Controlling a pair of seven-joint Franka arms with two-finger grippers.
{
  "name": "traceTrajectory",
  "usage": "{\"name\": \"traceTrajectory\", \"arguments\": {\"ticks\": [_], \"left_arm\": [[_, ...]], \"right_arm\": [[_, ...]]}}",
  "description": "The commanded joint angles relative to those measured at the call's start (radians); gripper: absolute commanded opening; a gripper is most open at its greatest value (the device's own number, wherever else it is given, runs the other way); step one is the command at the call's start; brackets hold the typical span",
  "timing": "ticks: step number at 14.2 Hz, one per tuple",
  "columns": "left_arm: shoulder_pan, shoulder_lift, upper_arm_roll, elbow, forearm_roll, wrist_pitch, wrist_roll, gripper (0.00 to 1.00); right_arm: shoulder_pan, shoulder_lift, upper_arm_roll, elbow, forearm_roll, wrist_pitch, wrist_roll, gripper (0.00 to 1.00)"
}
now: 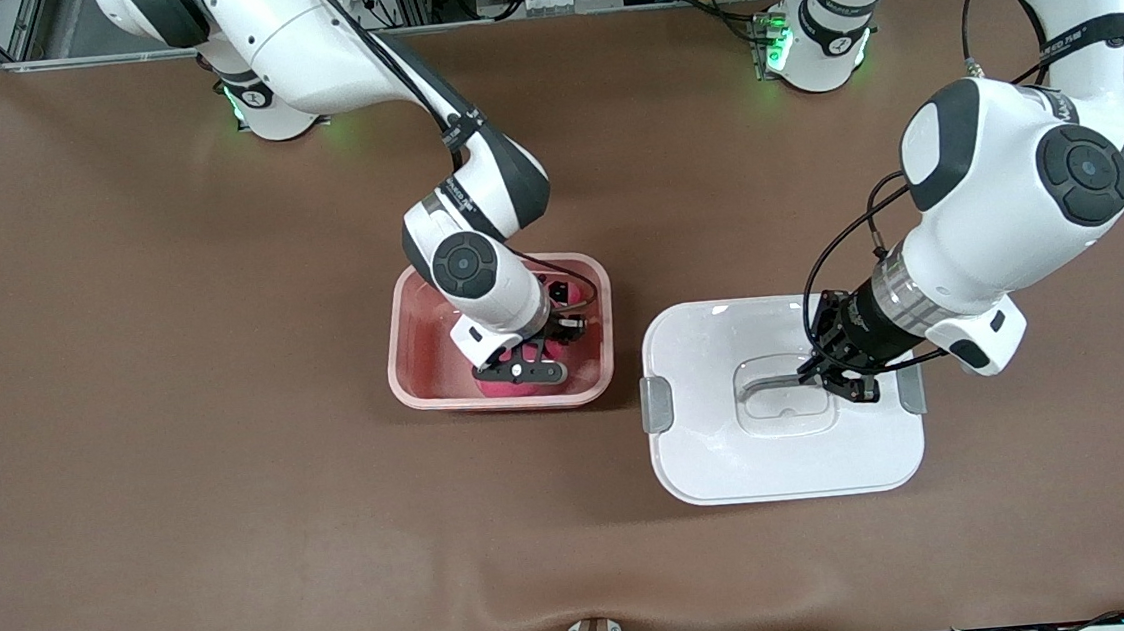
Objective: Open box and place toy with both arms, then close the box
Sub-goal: 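Lower the pink toy into the box and open the right gripper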
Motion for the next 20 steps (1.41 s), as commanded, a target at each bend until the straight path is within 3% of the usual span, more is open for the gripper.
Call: {"name": "traceTrajectory", "arguments": {"ticks": [1,4,11,16,20], "left_arm": [[-0.004,-0.027,0.001,-0.022,-0.001,0.005,-0.012,0.0],[-0.007,-0.027,0.001,-0.019,-0.001,0.005,-0.012,0.0],[-0.07,-0.016,0.001,-0.015,0.037,0.005,-0.099,0.0],[-0.085,-0.013,0.001,-0.016,0.053,0.033,-0.136,0.0],[-0.099,-0.008,0.001,-0.018,0.054,0.042,-0.138,0.0]], "right_arm": [[0.013,0.027,-0.012,0.037,-0.013,-0.013,0.006,1.0],[0.008,0.023,-0.015,0.066,-0.014,-0.043,0.003,1.0],[-0.058,0.018,-0.018,0.267,-0.013,-0.302,-0.005,1.0],[-0.14,-0.023,-0.018,0.279,-0.013,-0.416,-0.006,1.0],[-0.231,-0.117,-0.021,0.284,-0.013,-0.514,-0.005,1.0]]}}
